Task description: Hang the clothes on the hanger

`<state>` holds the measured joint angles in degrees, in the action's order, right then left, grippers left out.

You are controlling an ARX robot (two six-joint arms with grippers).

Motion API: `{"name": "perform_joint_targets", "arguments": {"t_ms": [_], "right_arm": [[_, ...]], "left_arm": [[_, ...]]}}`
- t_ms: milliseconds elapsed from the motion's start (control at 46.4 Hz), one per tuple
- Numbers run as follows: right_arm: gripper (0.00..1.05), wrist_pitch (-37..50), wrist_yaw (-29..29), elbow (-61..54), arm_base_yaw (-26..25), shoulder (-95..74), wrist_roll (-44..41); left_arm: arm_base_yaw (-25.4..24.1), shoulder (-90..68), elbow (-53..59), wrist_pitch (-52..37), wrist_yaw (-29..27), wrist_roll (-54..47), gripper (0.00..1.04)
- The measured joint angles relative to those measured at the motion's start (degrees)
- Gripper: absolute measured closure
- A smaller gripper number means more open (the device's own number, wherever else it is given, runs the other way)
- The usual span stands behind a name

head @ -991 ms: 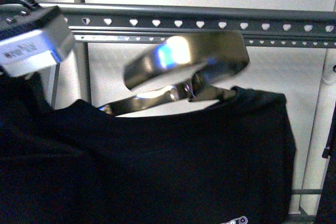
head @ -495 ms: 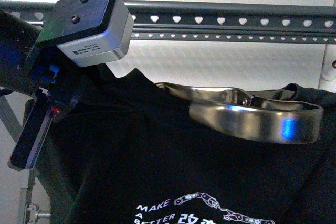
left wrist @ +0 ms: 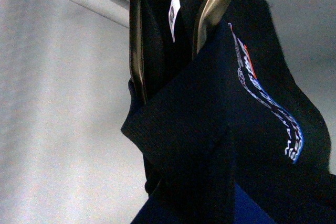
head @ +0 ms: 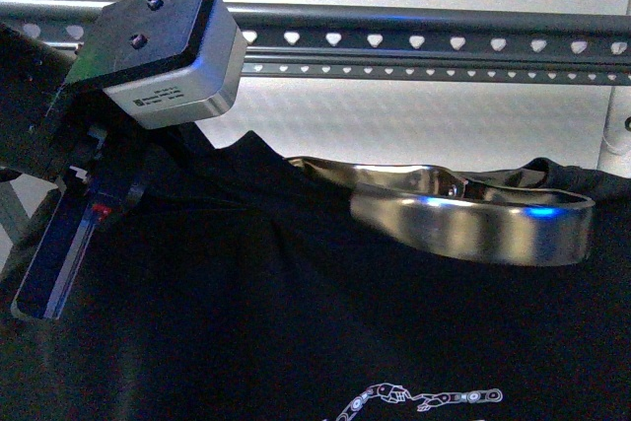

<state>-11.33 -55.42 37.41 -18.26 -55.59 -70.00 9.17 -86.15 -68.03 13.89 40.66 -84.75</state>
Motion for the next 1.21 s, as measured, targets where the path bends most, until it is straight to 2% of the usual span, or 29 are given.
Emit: {"name": "perform_joint_targets", "arguments": {"t_ms": [65, 151, 280, 474, 711, 905, 1098, 1206], "right_arm": [[0.07, -0.31, 2.99, 4.31, 2.54, -4.61, -10.34], [0.07, 1.64, 6.88, 9.05, 6.62, -9.11, -17.27], [0.07, 2.99, 12.17, 14.71, 12.15, -15.06, -19.76], [0.09, 3.85, 16.72, 18.4, 15.98, -21.16, -18.36], [0.37, 6.05, 19.78, 21.88, 17.66, -27.74, -16.33], [0.74, 4.85, 18.95, 23.3, 16.35, -29.11, -13.99], [0.96, 4.2, 16.74, 22.01, 14.47, -28.0, -13.44], [1.02, 3.89, 15.61, 20.33, 13.75, -27.3, -12.85]], "left_arm": [[0.0, 0.0, 0.0, 0.0, 0.0, -0.02, 1.01], [0.0, 0.0, 0.0, 0.0, -0.07, -0.02, 1.01], [0.0, 0.0, -0.02, 0.0, -0.02, -0.07, 1.01], [-0.02, 0.0, 0.0, 0.0, -0.02, -0.09, 1.01], [0.07, 0.0, 0.0, 0.0, 0.02, -0.24, 1.01], [0.09, 0.0, 0.0, 0.0, 0.04, -0.46, 1.01], [0.09, 0.0, 0.0, 0.0, 0.17, -0.74, 1.01], [0.2, 0.0, 0.0, 0.0, 0.07, -1.55, 1.01]]}}
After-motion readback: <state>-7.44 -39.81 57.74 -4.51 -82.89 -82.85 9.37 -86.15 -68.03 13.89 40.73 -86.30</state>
